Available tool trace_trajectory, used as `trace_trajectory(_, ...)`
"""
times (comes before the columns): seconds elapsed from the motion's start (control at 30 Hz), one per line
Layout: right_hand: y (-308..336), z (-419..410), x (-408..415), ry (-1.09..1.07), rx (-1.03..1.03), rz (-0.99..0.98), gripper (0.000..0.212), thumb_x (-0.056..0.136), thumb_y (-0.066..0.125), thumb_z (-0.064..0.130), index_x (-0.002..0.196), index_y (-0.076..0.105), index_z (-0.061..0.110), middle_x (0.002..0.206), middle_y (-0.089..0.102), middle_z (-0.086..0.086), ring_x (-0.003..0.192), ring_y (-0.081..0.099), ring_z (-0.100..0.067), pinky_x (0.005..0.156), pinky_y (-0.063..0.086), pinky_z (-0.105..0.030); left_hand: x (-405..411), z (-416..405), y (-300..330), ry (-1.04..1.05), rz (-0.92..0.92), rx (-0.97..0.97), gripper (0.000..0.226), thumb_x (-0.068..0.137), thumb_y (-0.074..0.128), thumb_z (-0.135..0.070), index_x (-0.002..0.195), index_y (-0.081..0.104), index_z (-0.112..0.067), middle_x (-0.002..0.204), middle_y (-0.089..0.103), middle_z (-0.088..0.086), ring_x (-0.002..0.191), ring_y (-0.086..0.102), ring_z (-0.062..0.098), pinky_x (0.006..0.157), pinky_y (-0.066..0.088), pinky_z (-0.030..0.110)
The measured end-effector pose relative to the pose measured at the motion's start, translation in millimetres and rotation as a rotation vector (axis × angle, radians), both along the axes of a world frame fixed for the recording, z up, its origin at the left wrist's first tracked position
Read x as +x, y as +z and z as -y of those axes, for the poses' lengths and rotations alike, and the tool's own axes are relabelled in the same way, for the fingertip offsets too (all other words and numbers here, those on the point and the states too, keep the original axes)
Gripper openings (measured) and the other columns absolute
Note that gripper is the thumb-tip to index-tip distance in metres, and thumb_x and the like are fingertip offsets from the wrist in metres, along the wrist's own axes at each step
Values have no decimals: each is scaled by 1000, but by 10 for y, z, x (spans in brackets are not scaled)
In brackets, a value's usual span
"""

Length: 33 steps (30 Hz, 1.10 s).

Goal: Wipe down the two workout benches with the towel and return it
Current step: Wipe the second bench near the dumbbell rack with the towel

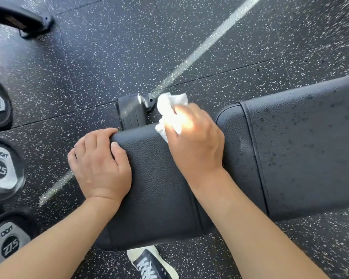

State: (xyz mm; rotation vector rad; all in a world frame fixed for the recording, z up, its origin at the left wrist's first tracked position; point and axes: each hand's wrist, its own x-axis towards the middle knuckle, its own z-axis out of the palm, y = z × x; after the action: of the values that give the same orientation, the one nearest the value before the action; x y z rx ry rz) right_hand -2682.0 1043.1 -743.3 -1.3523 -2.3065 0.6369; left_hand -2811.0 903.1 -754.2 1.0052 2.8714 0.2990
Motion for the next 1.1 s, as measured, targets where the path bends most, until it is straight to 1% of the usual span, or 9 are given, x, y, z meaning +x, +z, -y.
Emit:
trace_trajectory(0.27, -13, 560, 1014, 193, -39, 49, 18, 99, 67, 38, 99, 70, 21, 80, 49, 8, 71, 50, -14, 56, 40, -25, -13, 13, 2, -15, -7, -4, 37, 96, 37, -32, 124, 60, -26, 120, 59, -1, 118, 50, 31, 104, 37, 57)
trace_trajectory(0.4, -5, 221, 574, 142, -46, 81, 23, 101, 59, 42, 104, 70, 22, 87, 54, 7, 79, 53, -14, 60, 30, -22, -29, 25, 3, -28, -9, -8, 38, 95, 38, -32, 124, 61, -25, 121, 60, -2, 119, 50, 30, 104, 36, 56)
trace_trajectory(0.47, -24, -54, 171, 175, -48, 293, 23, 105, 45, 46, 110, 63, 33, 88, 49, 9, 80, 47, -10, 63, 24, -20, -40, 25, 4, -35, -7, -19, 39, 95, 38, -32, 125, 62, -24, 122, 60, -2, 120, 50, 29, 105, 35, 55)
trace_trajectory(0.53, -62, -273, -173, 257, -68, 444, 12, 97, 50, 45, 95, 47, 34, 77, 44, 10, 67, 43, -13, 54, 27, -27, -47, 26, 7, -35, -3, -39, 39, 95, 38, -32, 125, 62, -24, 123, 60, -2, 120, 51, 29, 107, 34, 55)
trace_trajectory(0.6, -63, -390, -419, 393, -94, 469, 32, 90, 61, 46, 82, 37, 27, 64, 41, 5, 51, 36, -18, 47, 23, -23, -50, 15, 14, -28, 4, -60, 39, 94, 38, -32, 125, 62, -24, 124, 60, -2, 120, 51, 30, 108, 33, 56)
trace_trajectory(0.7, -53, -334, -755, 657, -84, 463, 36, 95, 58, 50, 81, 38, 23, 60, 36, 3, 51, 35, -22, 48, 22, -24, -38, 14, 43, -23, 11, -73, 41, 94, 38, -32, 125, 62, -23, 125, 60, -2, 121, 52, 31, 106, 34, 61)
trace_trajectory(0.9, -244, -225, -1368, 579, -674, 346, 41, 81, 49, 43, 59, 59, 10, 53, 57, -1, 59, 55, -27, 51, 34, -27, -46, -9, 30, 16, 14, -99, 45, 90, 41, -32, 125, 60, -11, 124, 61, 9, 118, 54, 37, 105, 36, 64)
trace_trajectory(1.0, -216, -407, -1224, 630, -725, 383, 46, 78, 47, 49, 52, 56, 12, 43, 54, 6, 49, 54, -23, 49, 35, -30, -44, -10, 46, -15, 14, -85, 43, 90, 42, -31, 125, 62, -14, 125, 61, 6, 116, 55, 36, 105, 36, 63)
trace_trajectory(1.1, -239, -926, -738, 699, -789, 451, 49, 86, 49, 53, 63, 61, 11, 53, 63, 6, 45, 55, -14, 51, 41, -29, -55, 2, 42, -25, 12, -74, 43, 91, 43, -31, 126, 63, -16, 126, 60, 4, 118, 55, 35, 107, 34, 63)
